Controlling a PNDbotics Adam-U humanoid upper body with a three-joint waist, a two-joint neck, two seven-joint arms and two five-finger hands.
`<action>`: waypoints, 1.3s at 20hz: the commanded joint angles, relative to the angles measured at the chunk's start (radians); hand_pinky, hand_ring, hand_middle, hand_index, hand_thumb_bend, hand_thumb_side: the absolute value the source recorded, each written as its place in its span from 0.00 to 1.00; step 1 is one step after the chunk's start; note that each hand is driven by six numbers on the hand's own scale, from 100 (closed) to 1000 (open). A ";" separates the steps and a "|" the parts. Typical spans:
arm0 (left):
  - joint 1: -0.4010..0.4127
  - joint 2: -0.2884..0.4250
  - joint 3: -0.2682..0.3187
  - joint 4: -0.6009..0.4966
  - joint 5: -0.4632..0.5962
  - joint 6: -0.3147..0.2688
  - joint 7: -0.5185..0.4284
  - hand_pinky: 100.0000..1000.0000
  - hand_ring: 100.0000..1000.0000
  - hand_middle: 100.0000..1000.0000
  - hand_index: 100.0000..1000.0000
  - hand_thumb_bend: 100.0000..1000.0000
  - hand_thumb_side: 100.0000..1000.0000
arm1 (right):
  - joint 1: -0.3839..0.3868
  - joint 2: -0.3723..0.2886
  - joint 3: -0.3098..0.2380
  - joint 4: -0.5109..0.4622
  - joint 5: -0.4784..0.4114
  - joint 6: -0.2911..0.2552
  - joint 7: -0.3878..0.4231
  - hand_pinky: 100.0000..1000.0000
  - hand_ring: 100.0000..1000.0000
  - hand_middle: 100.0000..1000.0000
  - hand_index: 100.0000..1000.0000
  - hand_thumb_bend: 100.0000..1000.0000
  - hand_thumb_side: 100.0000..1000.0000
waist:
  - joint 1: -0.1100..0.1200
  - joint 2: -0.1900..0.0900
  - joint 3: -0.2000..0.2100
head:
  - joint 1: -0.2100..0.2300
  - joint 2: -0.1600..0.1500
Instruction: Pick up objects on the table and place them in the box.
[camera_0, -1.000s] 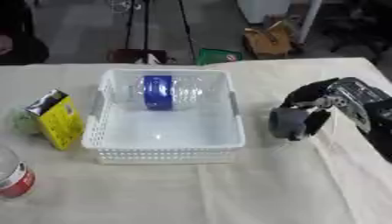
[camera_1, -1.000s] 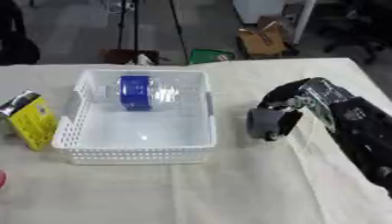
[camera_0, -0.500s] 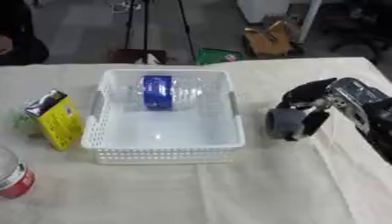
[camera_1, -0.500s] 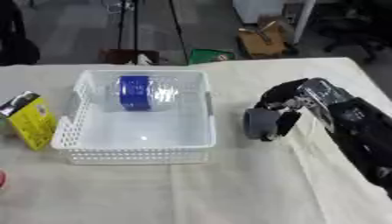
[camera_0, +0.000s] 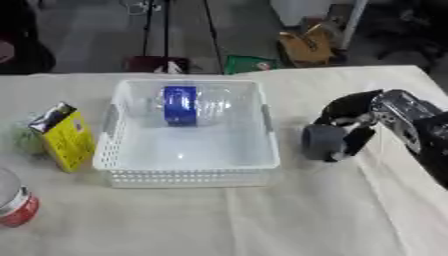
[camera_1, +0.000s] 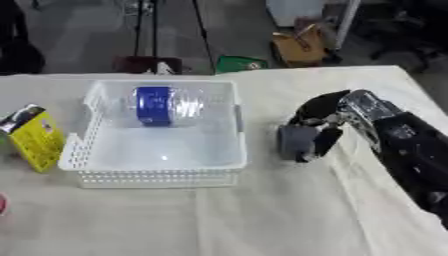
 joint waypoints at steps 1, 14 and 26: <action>-0.011 0.005 0.004 -0.015 0.004 -0.001 -0.003 0.74 0.67 0.71 0.70 0.00 0.49 | -0.015 -0.024 -0.015 -0.019 -0.008 -0.105 0.069 0.95 0.86 0.46 0.59 0.00 0.76 | 0.001 -0.016 -0.003 | -0.001 -0.006; -0.009 0.008 0.004 -0.015 0.004 0.002 -0.002 0.74 0.67 0.71 0.70 0.00 0.49 | -0.019 -0.056 -0.031 -0.089 -0.076 -0.065 -0.028 0.95 0.79 0.39 0.49 0.00 0.74 | 0.007 -0.026 -0.011 | 0.004 -0.001; -0.006 0.012 0.005 -0.015 0.004 0.003 -0.002 0.74 0.67 0.71 0.70 0.00 0.49 | -0.040 -0.106 -0.066 -0.223 -0.202 0.008 -0.042 0.95 0.76 0.36 0.47 0.00 0.73 | 0.016 -0.039 -0.021 | 0.011 0.000</action>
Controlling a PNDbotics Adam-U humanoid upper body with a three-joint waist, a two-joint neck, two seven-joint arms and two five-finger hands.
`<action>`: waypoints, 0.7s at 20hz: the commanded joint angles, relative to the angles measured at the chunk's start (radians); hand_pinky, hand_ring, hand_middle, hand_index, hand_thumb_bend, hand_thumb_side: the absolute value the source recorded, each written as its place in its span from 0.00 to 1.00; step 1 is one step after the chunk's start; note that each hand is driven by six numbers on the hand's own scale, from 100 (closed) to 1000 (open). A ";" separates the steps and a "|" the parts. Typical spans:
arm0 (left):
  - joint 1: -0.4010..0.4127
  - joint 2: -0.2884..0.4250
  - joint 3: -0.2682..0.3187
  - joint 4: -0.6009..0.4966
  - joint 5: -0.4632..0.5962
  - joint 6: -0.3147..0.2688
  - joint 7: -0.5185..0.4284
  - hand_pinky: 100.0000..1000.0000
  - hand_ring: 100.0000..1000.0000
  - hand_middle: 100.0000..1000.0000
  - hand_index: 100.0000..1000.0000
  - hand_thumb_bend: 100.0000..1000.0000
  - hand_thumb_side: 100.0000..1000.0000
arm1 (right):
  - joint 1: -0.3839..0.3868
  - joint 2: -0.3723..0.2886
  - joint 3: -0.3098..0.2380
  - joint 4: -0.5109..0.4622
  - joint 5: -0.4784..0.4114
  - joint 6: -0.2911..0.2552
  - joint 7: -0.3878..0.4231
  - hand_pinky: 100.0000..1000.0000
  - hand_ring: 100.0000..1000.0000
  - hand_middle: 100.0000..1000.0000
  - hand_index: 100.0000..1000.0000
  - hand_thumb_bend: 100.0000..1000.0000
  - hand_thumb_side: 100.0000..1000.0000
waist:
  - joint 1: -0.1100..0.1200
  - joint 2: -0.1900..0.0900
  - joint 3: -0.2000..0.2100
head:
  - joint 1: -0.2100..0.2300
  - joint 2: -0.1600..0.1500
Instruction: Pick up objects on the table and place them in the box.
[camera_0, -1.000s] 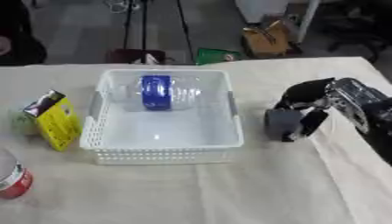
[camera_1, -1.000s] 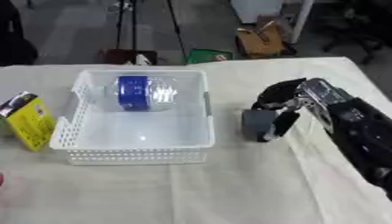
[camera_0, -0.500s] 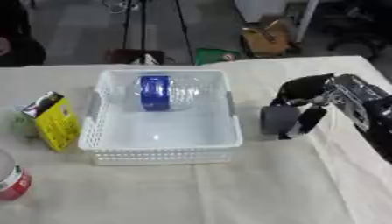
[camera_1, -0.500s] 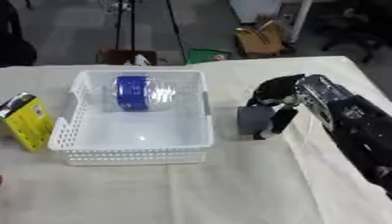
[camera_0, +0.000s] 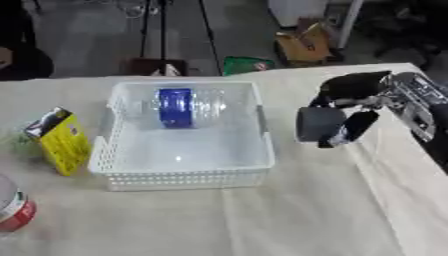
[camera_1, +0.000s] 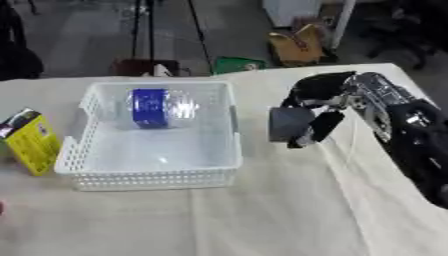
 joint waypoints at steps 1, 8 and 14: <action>-0.005 0.013 0.005 -0.015 0.003 0.002 0.000 0.74 0.67 0.71 0.70 0.00 0.49 | -0.038 -0.063 -0.027 -0.074 -0.048 0.023 0.002 0.95 0.75 0.36 0.47 0.00 0.73 | -0.002 -0.027 -0.003 | 0.005 0.002; 0.000 0.016 0.003 -0.015 0.001 0.004 0.000 0.74 0.67 0.71 0.70 0.00 0.49 | -0.095 -0.068 -0.031 -0.147 -0.110 0.062 0.022 0.95 0.75 0.36 0.47 0.00 0.73 | -0.010 -0.037 -0.006 | 0.014 0.008; 0.001 0.019 0.001 -0.015 0.001 0.004 -0.001 0.73 0.67 0.71 0.70 0.00 0.49 | -0.159 -0.032 -0.033 -0.142 -0.129 0.073 0.039 0.95 0.75 0.35 0.46 0.00 0.73 | -0.017 -0.041 0.001 | 0.022 0.014</action>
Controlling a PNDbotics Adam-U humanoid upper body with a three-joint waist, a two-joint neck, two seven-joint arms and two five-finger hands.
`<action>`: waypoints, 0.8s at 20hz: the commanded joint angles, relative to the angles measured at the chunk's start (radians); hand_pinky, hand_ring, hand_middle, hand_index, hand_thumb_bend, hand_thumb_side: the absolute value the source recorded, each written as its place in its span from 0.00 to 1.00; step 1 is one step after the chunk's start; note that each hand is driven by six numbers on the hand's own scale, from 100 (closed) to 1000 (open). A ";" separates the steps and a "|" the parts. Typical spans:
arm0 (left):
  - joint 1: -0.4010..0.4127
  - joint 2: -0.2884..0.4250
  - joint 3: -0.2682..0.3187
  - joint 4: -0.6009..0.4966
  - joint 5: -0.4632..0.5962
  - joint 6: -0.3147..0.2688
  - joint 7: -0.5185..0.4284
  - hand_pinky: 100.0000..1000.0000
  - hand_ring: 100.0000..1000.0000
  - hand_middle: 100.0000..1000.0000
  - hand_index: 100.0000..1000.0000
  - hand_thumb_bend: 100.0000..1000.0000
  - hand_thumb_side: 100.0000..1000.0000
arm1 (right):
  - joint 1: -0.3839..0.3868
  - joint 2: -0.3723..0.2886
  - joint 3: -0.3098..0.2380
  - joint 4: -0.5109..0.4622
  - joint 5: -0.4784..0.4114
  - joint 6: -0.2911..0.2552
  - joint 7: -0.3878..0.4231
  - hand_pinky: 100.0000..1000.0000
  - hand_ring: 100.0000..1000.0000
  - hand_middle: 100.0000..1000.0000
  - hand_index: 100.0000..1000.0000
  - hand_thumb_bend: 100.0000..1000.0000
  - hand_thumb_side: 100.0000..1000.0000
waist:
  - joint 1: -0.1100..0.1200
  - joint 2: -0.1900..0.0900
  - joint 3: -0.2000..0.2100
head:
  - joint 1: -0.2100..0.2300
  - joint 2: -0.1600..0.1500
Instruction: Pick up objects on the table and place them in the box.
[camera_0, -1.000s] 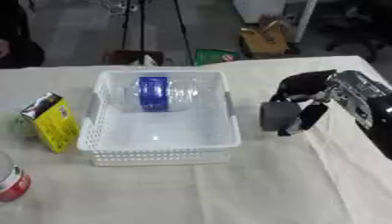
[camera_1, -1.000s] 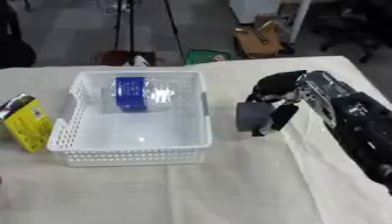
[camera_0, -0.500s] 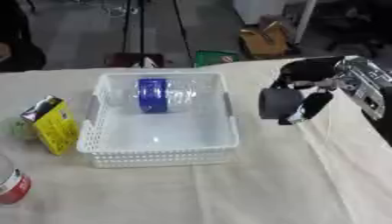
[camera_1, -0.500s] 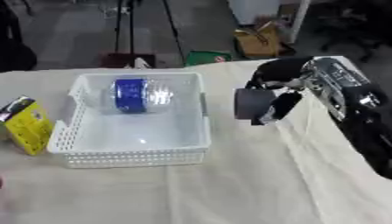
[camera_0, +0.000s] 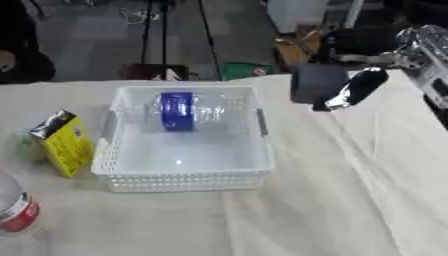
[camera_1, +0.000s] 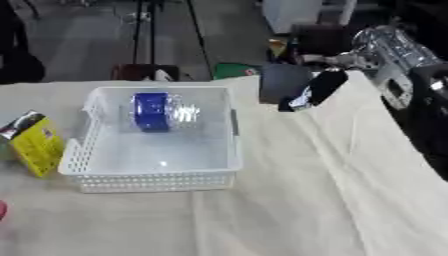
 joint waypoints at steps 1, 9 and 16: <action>-0.007 0.018 0.001 -0.015 0.001 0.002 -0.001 0.74 0.67 0.71 0.70 0.00 0.49 | -0.051 0.003 -0.016 -0.008 -0.012 0.003 0.008 0.95 0.75 0.35 0.46 0.00 0.73 | -0.005 -0.024 0.003 | 0.004 0.006; -0.008 0.016 -0.003 -0.015 0.003 0.002 -0.006 0.74 0.67 0.71 0.70 0.00 0.49 | -0.142 0.087 -0.010 0.038 0.013 -0.008 0.005 0.95 0.74 0.35 0.46 0.00 0.74 | -0.014 -0.021 0.018 | 0.001 0.008; -0.015 0.009 -0.005 -0.015 0.004 0.001 -0.010 0.74 0.67 0.71 0.70 0.00 0.50 | -0.167 0.159 -0.006 0.096 0.045 -0.020 -0.006 0.95 0.73 0.35 0.46 0.00 0.73 | -0.016 -0.015 0.041 | -0.011 -0.002</action>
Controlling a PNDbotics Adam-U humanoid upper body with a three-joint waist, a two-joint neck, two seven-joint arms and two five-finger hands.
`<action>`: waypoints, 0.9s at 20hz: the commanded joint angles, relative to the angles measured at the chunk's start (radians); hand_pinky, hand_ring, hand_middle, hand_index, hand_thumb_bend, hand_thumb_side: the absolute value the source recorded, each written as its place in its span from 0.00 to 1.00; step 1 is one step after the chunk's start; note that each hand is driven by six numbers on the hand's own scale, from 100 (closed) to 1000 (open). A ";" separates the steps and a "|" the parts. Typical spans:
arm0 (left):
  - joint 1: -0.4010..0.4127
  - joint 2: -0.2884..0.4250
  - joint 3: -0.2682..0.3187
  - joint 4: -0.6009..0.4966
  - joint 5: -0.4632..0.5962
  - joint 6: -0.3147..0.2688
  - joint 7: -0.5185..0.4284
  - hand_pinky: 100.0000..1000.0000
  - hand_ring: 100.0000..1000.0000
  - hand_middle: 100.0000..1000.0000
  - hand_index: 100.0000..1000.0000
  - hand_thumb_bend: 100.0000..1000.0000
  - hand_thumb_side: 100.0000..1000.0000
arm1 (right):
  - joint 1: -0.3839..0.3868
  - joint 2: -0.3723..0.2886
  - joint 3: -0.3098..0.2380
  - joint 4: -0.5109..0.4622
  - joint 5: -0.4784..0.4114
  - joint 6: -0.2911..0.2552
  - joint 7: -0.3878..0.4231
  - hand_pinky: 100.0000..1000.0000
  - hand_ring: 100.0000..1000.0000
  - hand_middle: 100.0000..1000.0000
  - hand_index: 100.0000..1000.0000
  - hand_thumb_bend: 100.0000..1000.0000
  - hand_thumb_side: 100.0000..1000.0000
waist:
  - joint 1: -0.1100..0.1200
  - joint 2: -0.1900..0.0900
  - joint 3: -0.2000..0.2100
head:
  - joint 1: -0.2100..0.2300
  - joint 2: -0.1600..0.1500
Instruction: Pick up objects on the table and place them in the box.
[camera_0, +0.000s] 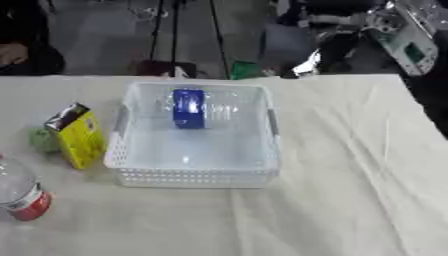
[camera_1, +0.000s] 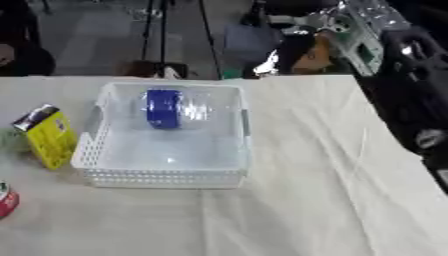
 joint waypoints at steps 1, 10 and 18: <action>-0.016 0.009 -0.004 -0.015 0.004 -0.001 -0.005 0.74 0.67 0.71 0.70 0.00 0.50 | -0.032 0.006 -0.006 0.015 0.016 -0.010 -0.004 0.95 0.73 0.35 0.46 0.00 0.73 | 0.002 -0.015 0.003 | -0.005 -0.002; -0.026 0.005 -0.007 -0.015 0.002 -0.002 -0.007 0.74 0.67 0.71 0.71 0.00 0.50 | -0.033 0.081 0.013 0.078 0.049 -0.027 0.006 0.94 0.73 0.34 0.45 0.00 0.73 | 0.000 -0.006 0.022 | -0.018 -0.013; -0.030 0.003 -0.007 -0.015 -0.001 -0.002 -0.006 0.74 0.68 0.72 0.71 0.00 0.50 | -0.027 0.122 0.027 0.126 0.069 -0.052 0.016 0.94 0.73 0.37 0.48 0.00 0.72 | -0.004 0.001 0.029 | -0.021 -0.017</action>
